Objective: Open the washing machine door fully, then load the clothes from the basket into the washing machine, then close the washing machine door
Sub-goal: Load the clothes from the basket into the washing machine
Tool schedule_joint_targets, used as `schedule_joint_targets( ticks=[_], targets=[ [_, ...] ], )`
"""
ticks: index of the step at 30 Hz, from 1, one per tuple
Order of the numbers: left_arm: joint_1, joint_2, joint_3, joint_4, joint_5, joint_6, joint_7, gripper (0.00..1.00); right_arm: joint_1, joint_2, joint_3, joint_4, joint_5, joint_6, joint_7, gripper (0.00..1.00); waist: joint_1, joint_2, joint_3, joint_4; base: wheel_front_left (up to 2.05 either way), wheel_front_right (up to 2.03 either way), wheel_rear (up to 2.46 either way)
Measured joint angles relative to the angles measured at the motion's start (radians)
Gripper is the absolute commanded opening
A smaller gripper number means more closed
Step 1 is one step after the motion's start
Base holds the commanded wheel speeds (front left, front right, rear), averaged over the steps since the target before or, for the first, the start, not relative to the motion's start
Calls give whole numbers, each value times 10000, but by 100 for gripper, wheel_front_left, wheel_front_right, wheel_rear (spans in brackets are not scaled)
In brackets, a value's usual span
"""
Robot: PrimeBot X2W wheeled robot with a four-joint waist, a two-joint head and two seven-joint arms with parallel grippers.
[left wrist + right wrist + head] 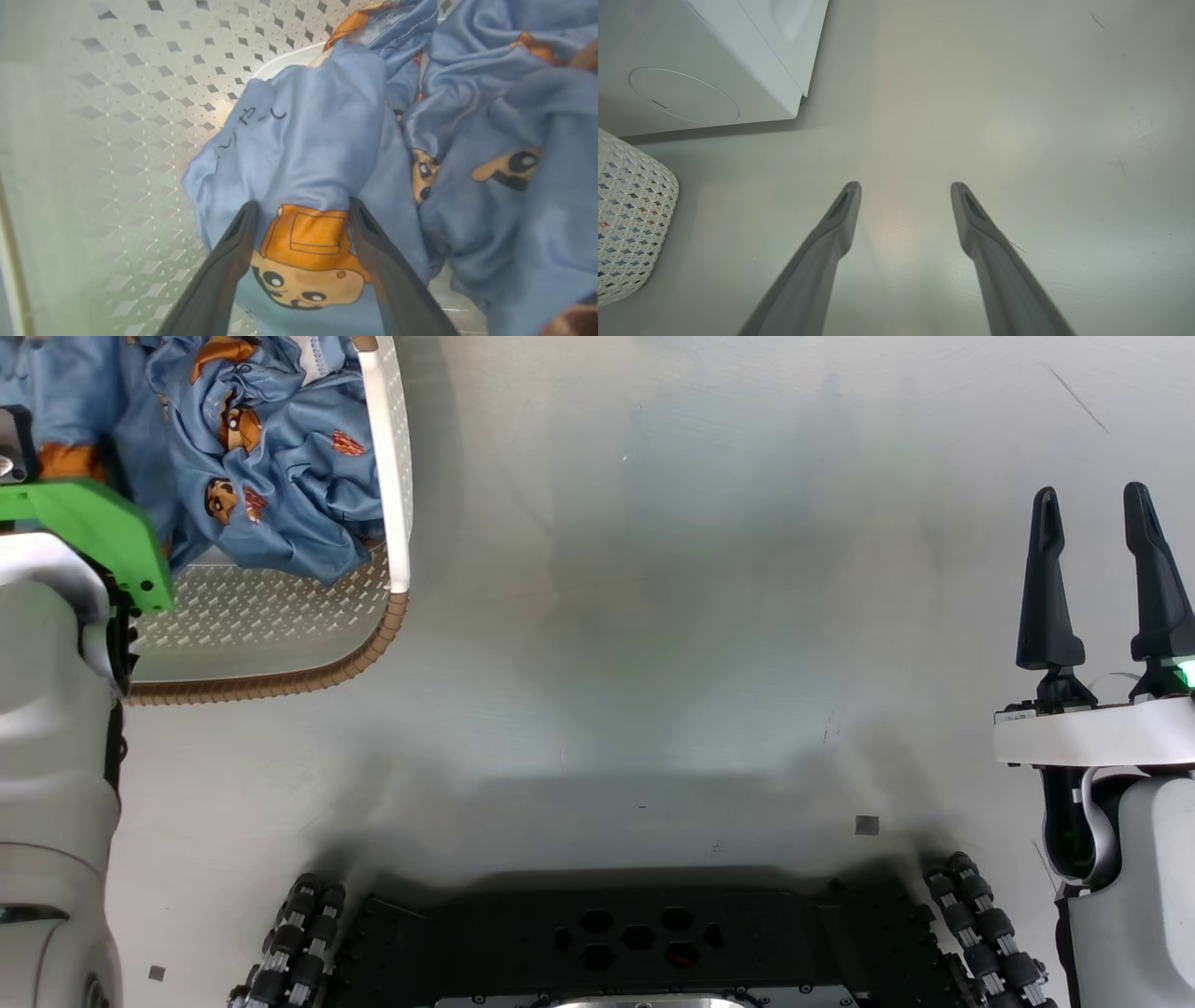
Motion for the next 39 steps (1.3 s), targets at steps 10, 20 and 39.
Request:
schedule_joint_targets(
  ticks=[10,20,39],
  targets=[
    [-193,428,15,531,59,-75,215,20,-6,27,190,-6,65,0,0,100,0,0,32,-156,0,0,0],
    [-223,504,77,742,-23,-389,73,0,-241,42,280,-2,73,0,0,100,0,0,-26,-324,0,0,0],
    [-103,121,215,855,-318,-784,-828,0,-607,48,324,424,157,0,0,100,0,0,-1132,-260,0,0,0]
  ],
)
